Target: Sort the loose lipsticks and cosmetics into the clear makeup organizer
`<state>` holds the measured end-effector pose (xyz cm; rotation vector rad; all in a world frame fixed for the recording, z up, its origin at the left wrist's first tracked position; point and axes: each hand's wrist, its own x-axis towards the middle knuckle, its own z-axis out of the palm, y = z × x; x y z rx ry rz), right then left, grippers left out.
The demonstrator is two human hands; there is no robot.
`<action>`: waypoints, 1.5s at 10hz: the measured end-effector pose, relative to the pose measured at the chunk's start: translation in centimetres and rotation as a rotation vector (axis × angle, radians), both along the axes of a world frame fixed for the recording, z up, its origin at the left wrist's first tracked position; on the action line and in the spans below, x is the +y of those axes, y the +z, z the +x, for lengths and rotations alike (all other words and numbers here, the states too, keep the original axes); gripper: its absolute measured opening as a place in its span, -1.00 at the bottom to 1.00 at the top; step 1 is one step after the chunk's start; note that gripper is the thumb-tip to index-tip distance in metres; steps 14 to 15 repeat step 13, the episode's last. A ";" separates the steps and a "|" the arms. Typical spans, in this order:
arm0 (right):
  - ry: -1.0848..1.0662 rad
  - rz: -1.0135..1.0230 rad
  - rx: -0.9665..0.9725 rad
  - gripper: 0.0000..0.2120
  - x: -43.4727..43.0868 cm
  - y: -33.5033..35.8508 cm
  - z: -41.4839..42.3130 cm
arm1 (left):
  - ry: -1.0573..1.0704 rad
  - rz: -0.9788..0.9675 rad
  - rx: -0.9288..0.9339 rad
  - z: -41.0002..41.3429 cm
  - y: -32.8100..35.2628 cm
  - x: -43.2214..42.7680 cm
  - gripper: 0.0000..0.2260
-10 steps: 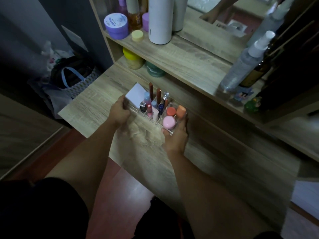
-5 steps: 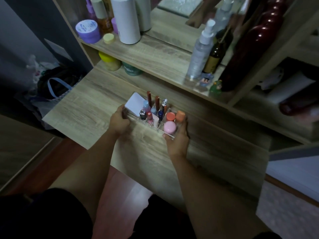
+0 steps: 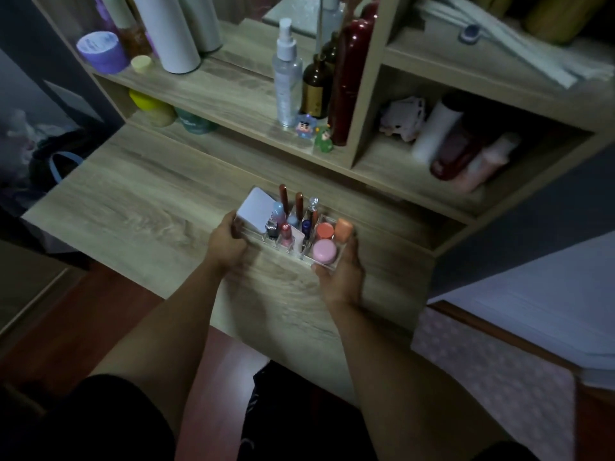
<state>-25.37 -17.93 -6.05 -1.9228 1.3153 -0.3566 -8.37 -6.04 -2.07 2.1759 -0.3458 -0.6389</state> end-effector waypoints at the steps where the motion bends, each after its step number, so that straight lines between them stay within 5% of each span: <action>1: -0.003 -0.012 0.004 -0.02 -0.6 0.2 -1.5 | -0.008 -0.008 -0.005 -1.5 -0.1 -0.6 -0.33; 9: 0.010 -0.094 -0.064 -0.06 -5.7 0.3 -7.0 | -0.049 -0.042 -0.017 -5.5 -1.3 -6.4 -0.38; 15: 0.030 0.045 0.109 0.01 -4.0 2.8 -8.2 | -0.021 0.247 -0.159 -8.2 0.7 -5.5 -0.50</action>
